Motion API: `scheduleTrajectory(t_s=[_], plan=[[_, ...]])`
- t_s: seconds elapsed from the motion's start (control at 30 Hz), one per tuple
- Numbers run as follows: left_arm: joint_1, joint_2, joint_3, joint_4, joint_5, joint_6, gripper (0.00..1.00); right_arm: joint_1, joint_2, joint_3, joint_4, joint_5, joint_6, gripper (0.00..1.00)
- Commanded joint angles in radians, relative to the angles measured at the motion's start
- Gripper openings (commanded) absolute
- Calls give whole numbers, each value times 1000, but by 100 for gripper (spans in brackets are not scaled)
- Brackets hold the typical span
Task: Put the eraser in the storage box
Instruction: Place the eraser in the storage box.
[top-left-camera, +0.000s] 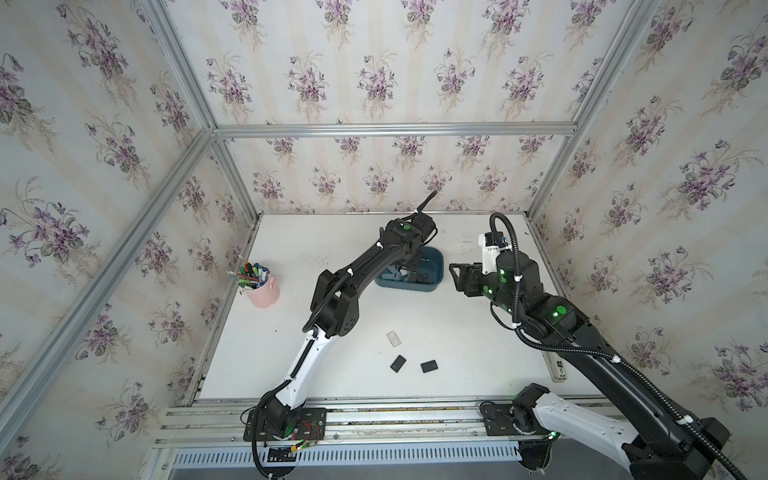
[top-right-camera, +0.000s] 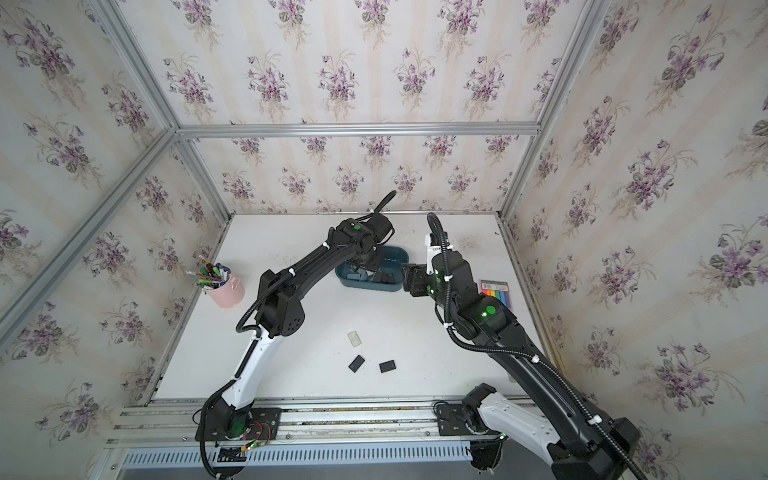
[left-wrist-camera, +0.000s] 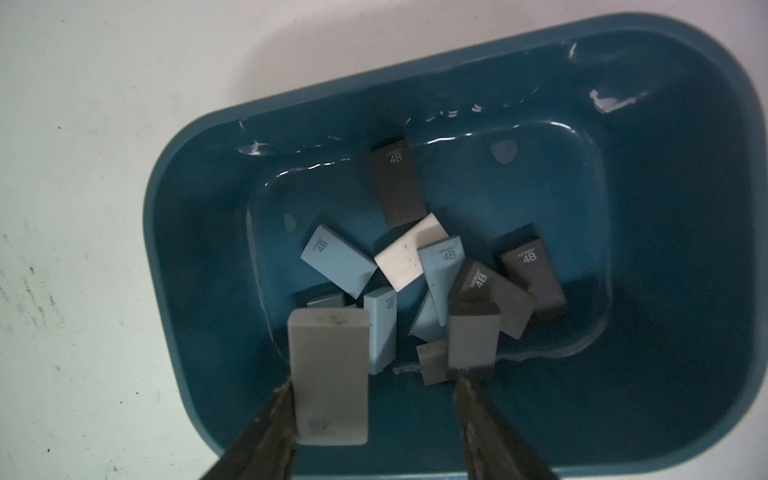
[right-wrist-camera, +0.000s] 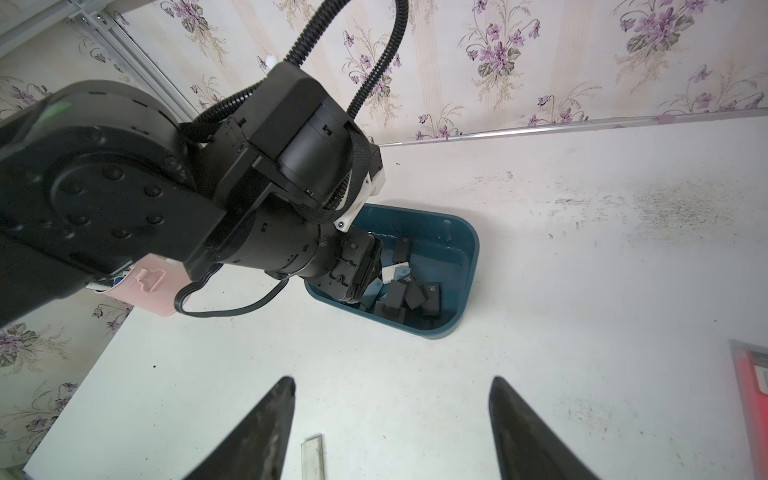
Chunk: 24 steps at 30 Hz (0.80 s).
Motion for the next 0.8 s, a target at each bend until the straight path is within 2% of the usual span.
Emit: scheduleTrajectory(t_s=[0.0, 0.03, 0.1, 0.2, 0.27, 0.77], plan=[[1, 8, 6, -22, 3, 14, 61, 1, -5, 7, 8, -9, 11, 73], [1, 9, 5, -20, 2, 15, 62, 0, -6, 7, 7, -10, 10, 73], [1, 14, -2, -15, 5, 13, 74, 0, -6, 7, 4, -12, 10, 73], [2, 29, -2, -17, 3, 12, 86, 1, -9, 6, 3, -13, 13, 73], [1, 34, -3, -16, 1, 12, 99, 1, -10, 5, 3, -16, 13, 73], [-2, 42, -18, 35, 42, 7, 99, 2, 3, 5, 9, -25, 15, 73]])
